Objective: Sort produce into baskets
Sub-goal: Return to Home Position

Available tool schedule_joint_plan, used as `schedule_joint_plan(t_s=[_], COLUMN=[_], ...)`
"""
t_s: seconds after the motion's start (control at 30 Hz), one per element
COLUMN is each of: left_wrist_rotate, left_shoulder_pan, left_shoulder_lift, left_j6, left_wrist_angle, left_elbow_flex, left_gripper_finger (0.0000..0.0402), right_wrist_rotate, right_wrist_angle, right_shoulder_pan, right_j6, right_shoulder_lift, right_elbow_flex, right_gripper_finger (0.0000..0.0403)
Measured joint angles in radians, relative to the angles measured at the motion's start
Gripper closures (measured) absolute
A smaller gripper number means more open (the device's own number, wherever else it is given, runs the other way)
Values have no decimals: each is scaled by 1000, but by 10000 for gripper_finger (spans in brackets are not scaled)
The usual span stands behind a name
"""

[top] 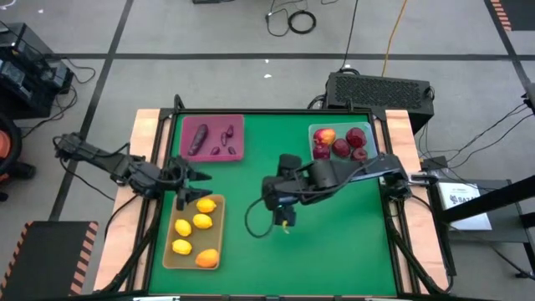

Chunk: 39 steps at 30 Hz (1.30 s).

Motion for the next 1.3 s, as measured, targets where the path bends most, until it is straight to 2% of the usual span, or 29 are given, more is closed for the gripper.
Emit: schedule_joint_plan(t_s=[0.17, 0.3, 0.43, 0.53, 0.63, 0.73, 0.87, 0.93, 1.03, 1.13, 1.3], left_wrist_rotate=[-37, -118, -157, -165, -168, -173, -150, -121, -80, 19, 241], left_shoulder_pan=[-44, -84, -111, -113, -100, -61, 17, 67, 175, 316, 530], left_shoulder_lift=[-22, -83, -130, -137, -135, -135, -142, -142, -142, -142, -144], left_j6=[12, 28, 47, 70, 88, 79, 26, 19, 26, 26, 53], left_wrist_angle=[-7, -38, -52, 24, 173, 304, 340, 340, 340, 343, 346], left_elbow_flex=[-1, -1, -1, -41, -129, -219, -281, -291, -292, -292, -292], left_gripper_finger=[87, 87, 97, 116, 133, 148, 165, 172, 180, 182, 182], right_wrist_rotate=[44, 71, 82, 81, 78, 78, 13, -75, -107, -135, -266], right_wrist_angle=[-84, 0, 346, 654, 930, 1103, 1270, 1311, 1278, 1190, 1083], right_shoulder_pan=[7, -2, -13, -17, -16, -14, -39, -61, -94, -148, -271], right_j6=[55, 139, 228, 244, 248, 263, 367, 283, 163, 92, 45], right_shoulder_lift=[-109, -343, -642, -830, -942, -982, -979, -974, -992, -1048, -1165], right_elbow_flex=[-57, -290, -674, -969, -1213, -1374, -1444, -1433, -1419, -1419, -1470], right_gripper_finger=[85, 85, 85, 85, 85, 88, 100, 107, 132, 185, 317])
